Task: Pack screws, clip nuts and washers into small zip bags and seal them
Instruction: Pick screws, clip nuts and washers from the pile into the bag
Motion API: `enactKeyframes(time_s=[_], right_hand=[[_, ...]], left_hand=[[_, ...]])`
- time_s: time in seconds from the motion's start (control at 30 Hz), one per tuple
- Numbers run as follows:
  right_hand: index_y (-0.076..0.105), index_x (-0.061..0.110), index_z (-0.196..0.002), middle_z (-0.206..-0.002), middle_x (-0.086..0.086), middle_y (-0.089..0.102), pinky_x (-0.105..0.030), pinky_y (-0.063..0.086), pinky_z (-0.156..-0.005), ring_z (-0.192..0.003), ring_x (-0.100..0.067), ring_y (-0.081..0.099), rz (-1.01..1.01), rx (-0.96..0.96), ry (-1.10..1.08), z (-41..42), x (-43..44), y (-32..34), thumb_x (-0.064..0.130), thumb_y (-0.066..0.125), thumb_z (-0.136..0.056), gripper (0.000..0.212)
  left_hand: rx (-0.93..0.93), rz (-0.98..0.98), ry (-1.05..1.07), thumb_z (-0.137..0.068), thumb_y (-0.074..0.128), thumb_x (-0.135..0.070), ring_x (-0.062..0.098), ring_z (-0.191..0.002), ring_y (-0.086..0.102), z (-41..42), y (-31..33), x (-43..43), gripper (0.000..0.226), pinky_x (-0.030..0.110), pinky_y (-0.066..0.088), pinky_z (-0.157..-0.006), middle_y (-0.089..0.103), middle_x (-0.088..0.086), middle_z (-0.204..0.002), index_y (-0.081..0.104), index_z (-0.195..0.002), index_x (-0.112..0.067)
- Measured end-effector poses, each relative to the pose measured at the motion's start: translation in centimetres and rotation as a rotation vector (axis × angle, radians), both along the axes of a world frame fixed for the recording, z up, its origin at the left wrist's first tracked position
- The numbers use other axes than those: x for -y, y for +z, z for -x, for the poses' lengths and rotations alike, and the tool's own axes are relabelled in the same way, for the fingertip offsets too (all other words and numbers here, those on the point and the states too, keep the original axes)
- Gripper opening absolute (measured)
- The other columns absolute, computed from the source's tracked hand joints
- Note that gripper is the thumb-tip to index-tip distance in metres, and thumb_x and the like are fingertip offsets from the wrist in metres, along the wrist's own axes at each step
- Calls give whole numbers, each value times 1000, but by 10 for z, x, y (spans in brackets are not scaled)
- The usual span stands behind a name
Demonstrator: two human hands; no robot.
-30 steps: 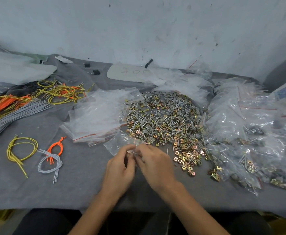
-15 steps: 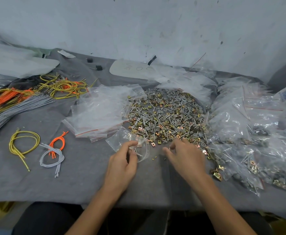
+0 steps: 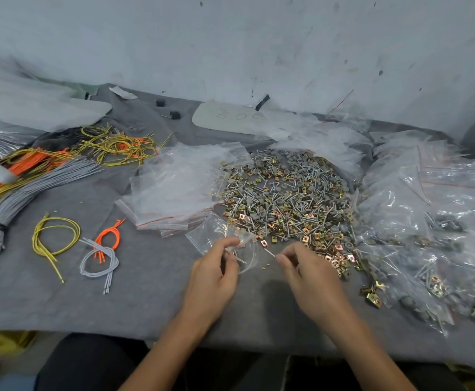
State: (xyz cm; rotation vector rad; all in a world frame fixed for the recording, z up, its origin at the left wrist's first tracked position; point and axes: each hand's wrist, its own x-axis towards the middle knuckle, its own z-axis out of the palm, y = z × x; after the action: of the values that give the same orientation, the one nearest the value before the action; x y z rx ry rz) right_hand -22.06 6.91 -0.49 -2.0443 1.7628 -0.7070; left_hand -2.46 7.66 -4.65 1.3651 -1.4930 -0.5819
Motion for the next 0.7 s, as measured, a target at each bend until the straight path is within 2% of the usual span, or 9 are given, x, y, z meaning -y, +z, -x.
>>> enactKeyframes(time_s=[0.07, 0.2, 0.3, 0.37, 0.47, 0.57, 0.63, 0.7], right_hand=[[56, 27, -87, -71, 11, 55, -29, 36, -59, -65, -4, 51, 18, 0, 31, -9, -6, 1, 37, 58, -99, 16], [56, 26, -86, -75, 12, 58, -38, 48, -69, -71, -9, 55, 41, -60, 77, -31, -8, 2, 38, 56, -99, 18], [54, 25, -88, -83, 8, 64, -40, 49, -71, -79, -18, 62, 96, -161, 81, -45, -1, 2, 41, 51, -100, 20], [54, 26, -93, -92, 6, 67, -39, 49, -73, -88, -21, 64, 111, -217, 76, -52, 4, 1, 44, 47, -102, 21], [61, 27, -102, -99, 6, 70, -38, 48, -72, -93, -21, 65, 156, -201, 112, -57, 7, -3, 46, 47, -103, 23], [66, 28, -99, -86, 8, 71, -36, 48, -66, -79, -15, 65, 213, -114, 106, -54, 9, -6, 47, 50, -102, 25], [66, 27, -91, -73, 10, 66, -31, 43, -58, -64, -9, 58, 270, -31, 31, -43, 17, -6, 44, 57, -100, 22], [65, 27, -89, -71, 15, 60, -30, 37, -57, -61, -6, 52, 257, -12, -45, -23, 33, -5, 39, 60, -99, 16]], left_hand=[[9, 1, 2, -94, 49, -26, 9, -51, 46, 0, 1, 0, 26, 24, 38, -53, 49, -8, -60, 60, -116, -36], [-4, 4, -24, -95, 49, -26, 9, -53, 49, -1, 0, 0, 27, 22, 40, -54, 52, -8, -62, 61, -118, -34], [-12, -9, -25, -94, 49, -26, 7, -56, 53, -1, -2, 0, 28, 22, 43, -57, 56, -10, -64, 61, -119, -33], [-4, -5, -12, -94, 49, -26, 5, -58, 56, 0, -2, 1, 28, 17, 42, -58, 59, -12, -67, 62, -118, -33], [12, 5, 8, -94, 49, -27, 3, -64, 62, -1, -2, 1, 27, 12, 42, -61, 63, -14, -71, 63, -117, -33], [12, 14, 5, -94, 50, -26, 4, -58, 56, -2, -2, 2, 26, 12, 39, -57, 58, -13, -66, 62, -115, -33], [11, 20, 1, -94, 50, -26, 7, -55, 52, -1, -3, 2, 26, 14, 37, -55, 54, -10, -62, 62, -115, -34], [3, 20, 7, -94, 50, -26, 9, -54, 50, -1, -4, 3, 26, 16, 37, -55, 53, -7, -62, 63, -115, -33]])
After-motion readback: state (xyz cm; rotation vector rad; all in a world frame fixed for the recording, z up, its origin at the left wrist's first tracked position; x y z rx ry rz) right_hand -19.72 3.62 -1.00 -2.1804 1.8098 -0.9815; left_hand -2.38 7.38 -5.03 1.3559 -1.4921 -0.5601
